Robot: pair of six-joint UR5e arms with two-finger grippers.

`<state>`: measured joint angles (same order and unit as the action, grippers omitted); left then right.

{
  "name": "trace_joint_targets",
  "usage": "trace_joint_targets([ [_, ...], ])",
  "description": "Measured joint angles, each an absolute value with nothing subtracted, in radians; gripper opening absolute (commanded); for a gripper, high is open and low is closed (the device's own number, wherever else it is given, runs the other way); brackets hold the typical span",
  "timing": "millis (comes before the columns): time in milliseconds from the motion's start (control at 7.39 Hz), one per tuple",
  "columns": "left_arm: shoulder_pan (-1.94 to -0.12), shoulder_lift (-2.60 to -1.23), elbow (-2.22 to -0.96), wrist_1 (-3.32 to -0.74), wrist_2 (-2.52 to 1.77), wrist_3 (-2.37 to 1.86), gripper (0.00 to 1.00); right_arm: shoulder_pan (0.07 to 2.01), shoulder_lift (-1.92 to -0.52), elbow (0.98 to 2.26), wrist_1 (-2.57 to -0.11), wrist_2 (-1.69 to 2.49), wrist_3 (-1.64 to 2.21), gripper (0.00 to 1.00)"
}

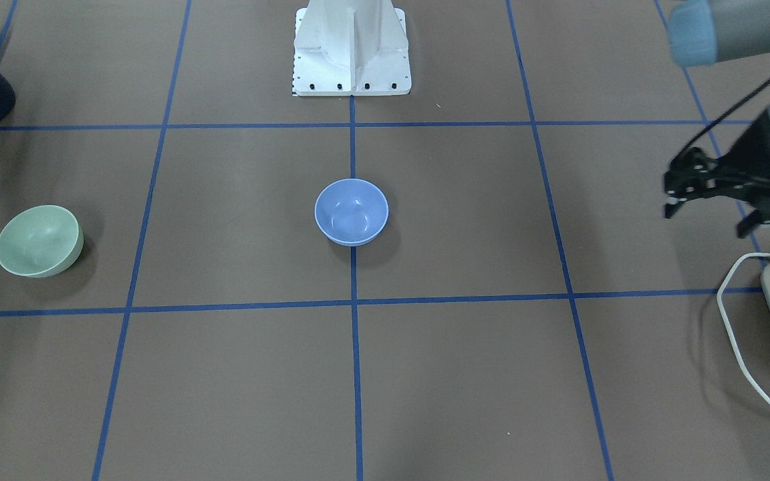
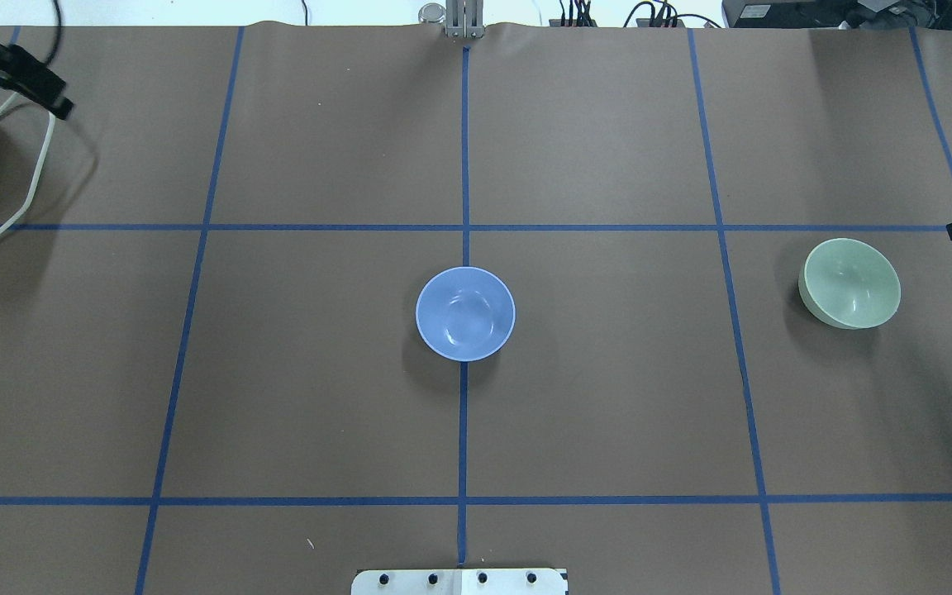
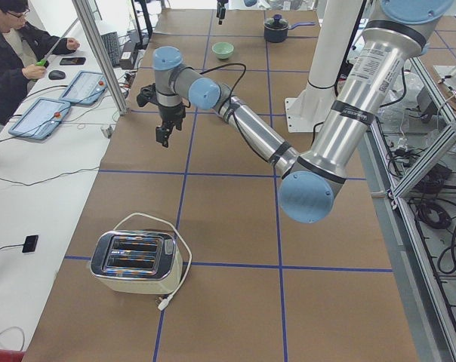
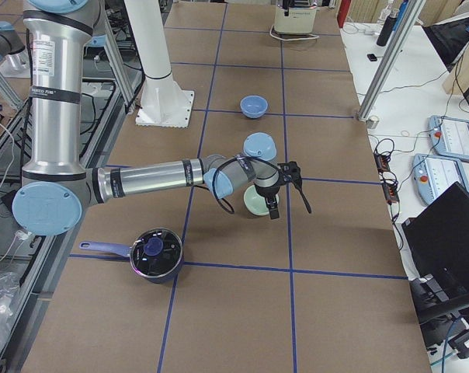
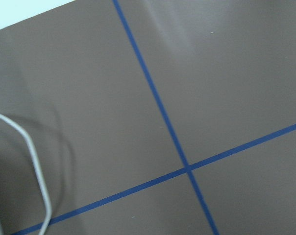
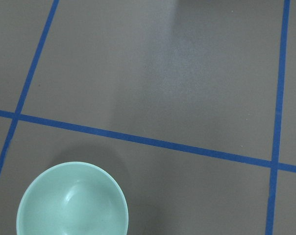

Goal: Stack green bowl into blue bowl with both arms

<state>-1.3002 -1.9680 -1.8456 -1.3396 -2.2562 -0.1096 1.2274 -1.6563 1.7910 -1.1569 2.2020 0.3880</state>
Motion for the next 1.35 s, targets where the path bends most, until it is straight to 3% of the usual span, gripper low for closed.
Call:
trace_joint_targets([
  [271, -1.510, -1.898, -1.789, -1.258, -2.268, 0.247, 0.99, 1.158, -1.647, 1.756, -1.156, 2.159, 0.387, 0.94],
  [677, -1.666, -1.821, -1.655, -1.270, -2.276, 0.491, 0.99, 1.104, -1.610, 1.685, -1.147, 2.153, 0.387, 0.89],
  [812, -1.702, -1.797, -1.645, -1.291, -2.298, 0.498, 0.99, 1.090, -1.582, 1.655, -1.144, 2.155, 0.387, 0.77],
  [1083, -1.726, -1.781, -1.642, -1.308, -2.317, 0.499, 0.99, 1.071, -1.553, 1.614, -1.143, 2.158, 0.386, 0.20],
  [1218, -1.728, -1.780, -1.641, -1.310, -2.320, 0.498, 0.99, 1.069, -1.551, 1.604, -1.143, 2.160, 0.383, 0.00],
  [1353, -1.728, -1.780, -1.642, -1.315, -2.320, 0.497, 0.99, 1.068, -1.550, 1.600, -1.142, 2.162, 0.382, 0.00],
])
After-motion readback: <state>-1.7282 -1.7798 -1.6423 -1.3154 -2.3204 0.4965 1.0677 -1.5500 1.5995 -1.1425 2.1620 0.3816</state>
